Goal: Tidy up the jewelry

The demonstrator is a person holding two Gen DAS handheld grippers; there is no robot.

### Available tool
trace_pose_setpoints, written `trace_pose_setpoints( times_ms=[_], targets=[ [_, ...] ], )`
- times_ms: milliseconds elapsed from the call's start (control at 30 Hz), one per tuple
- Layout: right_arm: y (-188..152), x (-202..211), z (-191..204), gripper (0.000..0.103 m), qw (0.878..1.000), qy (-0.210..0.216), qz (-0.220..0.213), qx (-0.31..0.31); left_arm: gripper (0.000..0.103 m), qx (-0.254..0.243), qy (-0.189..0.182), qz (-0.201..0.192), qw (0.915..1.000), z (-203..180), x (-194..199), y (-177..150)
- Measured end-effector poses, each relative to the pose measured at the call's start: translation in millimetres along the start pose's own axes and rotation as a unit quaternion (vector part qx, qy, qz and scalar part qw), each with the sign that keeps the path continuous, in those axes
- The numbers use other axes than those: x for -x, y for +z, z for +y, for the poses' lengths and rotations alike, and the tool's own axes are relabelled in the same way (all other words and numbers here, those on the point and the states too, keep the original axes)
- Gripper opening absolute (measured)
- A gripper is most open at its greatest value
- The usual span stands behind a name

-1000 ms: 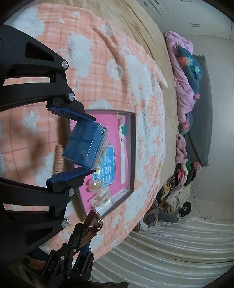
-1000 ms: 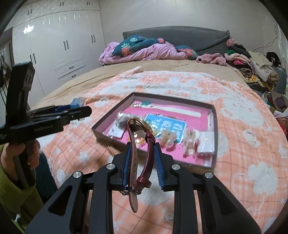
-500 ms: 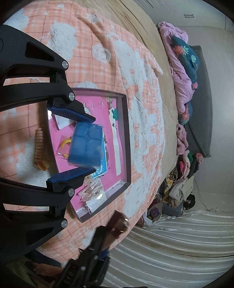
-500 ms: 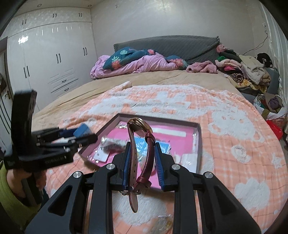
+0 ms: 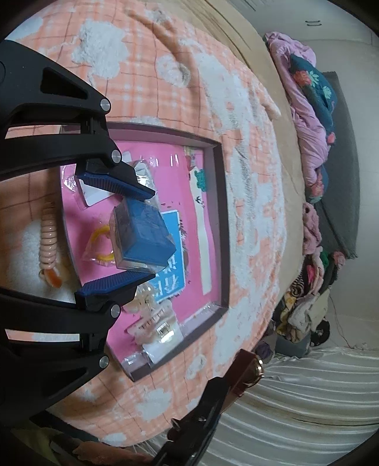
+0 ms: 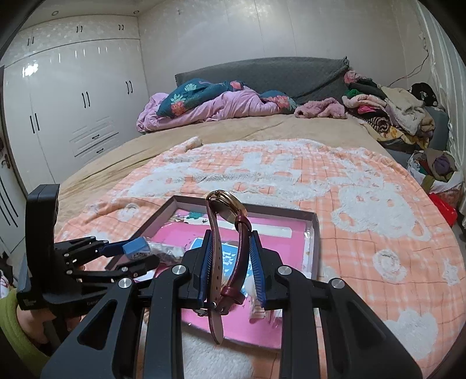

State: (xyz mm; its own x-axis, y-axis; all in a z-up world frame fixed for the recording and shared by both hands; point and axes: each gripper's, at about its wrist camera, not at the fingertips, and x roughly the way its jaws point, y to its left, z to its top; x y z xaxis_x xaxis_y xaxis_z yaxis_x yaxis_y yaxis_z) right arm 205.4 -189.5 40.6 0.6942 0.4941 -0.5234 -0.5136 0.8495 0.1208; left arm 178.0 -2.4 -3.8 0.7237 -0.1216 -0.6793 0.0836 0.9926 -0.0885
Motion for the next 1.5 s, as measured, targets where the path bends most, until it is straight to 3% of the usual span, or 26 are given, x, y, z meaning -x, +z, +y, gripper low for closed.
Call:
trace_pose_setpoints(
  times_ms=[500,600,833,1000,1067,1167,1400,1500],
  targets=[
    [-31.7,-57.5,-12.3,0.024,0.998,0.000,0.064,-0.005,0.041,0.000,0.012,0.036,0.9993,1.2,-30.3,-10.5],
    [-34.5,-64.8,-11.6,0.024,0.997,0.001,0.073,-0.002,0.050,0.002,0.015,0.038,0.9992,2.3,-31.8,-12.0],
    [-40.1,-76.8,-11.0,0.028,0.996,0.001,0.091,-0.002,0.056,0.009,0.020,0.038,0.9990,8.0,-30.2,-12.1],
    [-40.1,-72.2,-12.6,0.040,0.996,0.001,0.084,-0.011,0.061,0.015,0.022,0.033,0.9991,11.5,-23.8,-12.3],
    [-38.4,-65.3,-13.1,0.059,0.997,-0.004,0.075,-0.014,0.062,0.016,0.024,0.030,0.9991,12.4,-20.7,-11.6],
    [-35.4,-52.8,-15.5,0.064,0.998,-0.003,0.063,-0.021,0.069,0.019,0.026,0.023,0.9992,13.4,-14.2,-9.9],
    [-30.8,-8.4,-19.5,0.086,0.999,-0.009,0.023,-0.041,0.093,0.023,0.029,-0.003,0.9993,12.1,12.2,-5.8],
    [-30.2,7.7,-19.4,0.087,0.999,-0.010,0.015,-0.044,0.094,0.023,0.029,-0.014,0.9992,11.0,24.8,-5.6]
  ],
)
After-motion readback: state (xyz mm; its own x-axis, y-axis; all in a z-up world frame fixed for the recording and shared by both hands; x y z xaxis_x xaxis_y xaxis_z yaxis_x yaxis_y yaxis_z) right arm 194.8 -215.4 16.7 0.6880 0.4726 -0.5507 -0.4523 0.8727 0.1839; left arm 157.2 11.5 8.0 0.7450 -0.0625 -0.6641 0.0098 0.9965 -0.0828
